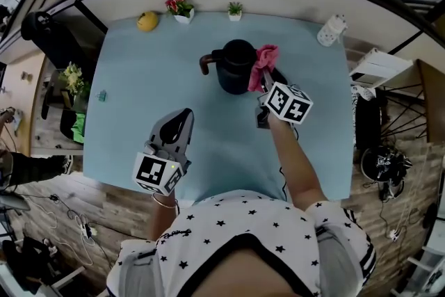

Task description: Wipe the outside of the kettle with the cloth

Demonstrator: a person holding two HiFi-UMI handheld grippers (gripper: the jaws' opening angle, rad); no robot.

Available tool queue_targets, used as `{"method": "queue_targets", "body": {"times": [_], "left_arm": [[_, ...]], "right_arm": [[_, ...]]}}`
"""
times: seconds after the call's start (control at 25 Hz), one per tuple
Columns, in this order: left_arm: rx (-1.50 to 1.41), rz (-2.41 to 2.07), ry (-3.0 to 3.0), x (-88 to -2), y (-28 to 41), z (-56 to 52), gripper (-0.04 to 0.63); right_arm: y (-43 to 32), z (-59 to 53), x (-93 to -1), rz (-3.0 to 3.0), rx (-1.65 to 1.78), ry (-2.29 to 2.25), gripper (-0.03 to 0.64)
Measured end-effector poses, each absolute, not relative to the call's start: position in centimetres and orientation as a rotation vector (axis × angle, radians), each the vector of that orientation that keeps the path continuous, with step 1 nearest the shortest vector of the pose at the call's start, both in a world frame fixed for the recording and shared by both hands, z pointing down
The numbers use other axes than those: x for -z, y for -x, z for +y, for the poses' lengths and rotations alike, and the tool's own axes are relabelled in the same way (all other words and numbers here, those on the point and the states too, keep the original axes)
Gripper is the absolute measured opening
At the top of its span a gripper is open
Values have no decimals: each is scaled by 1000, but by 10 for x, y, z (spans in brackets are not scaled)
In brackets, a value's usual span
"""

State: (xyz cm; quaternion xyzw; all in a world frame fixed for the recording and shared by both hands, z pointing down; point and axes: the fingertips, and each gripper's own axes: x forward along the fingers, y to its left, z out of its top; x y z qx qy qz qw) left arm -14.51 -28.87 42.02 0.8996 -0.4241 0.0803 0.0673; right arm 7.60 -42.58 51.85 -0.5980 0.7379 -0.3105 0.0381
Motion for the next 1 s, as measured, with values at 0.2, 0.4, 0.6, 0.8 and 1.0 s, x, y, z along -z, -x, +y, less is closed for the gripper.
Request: {"method": "queue_targets", "body": {"times": [0.2, 0.4, 0.6, 0.8, 1.0], "left_arm": [[-249, -1281, -2703, -424, 144, -293, 31], [-268, -1278, -2686, -430, 144, -294, 31], [-287, -1272, -2668, -437, 145, -298, 31], [-292, -1272, -2665, -440, 146, -302, 31], [-287, -1275, -2667, -439, 145, -307, 31]], "right_arm": [[-84, -430, -532, 2257, 972, 1861, 78], [-90, -436, -550, 2296, 981, 1917, 72], [-91, -442, -577, 2351, 1025, 1982, 71], [-90, -443, -605, 2389, 1092, 2015, 67], [-90, -444, -629, 2410, 1156, 2045, 67]]}}
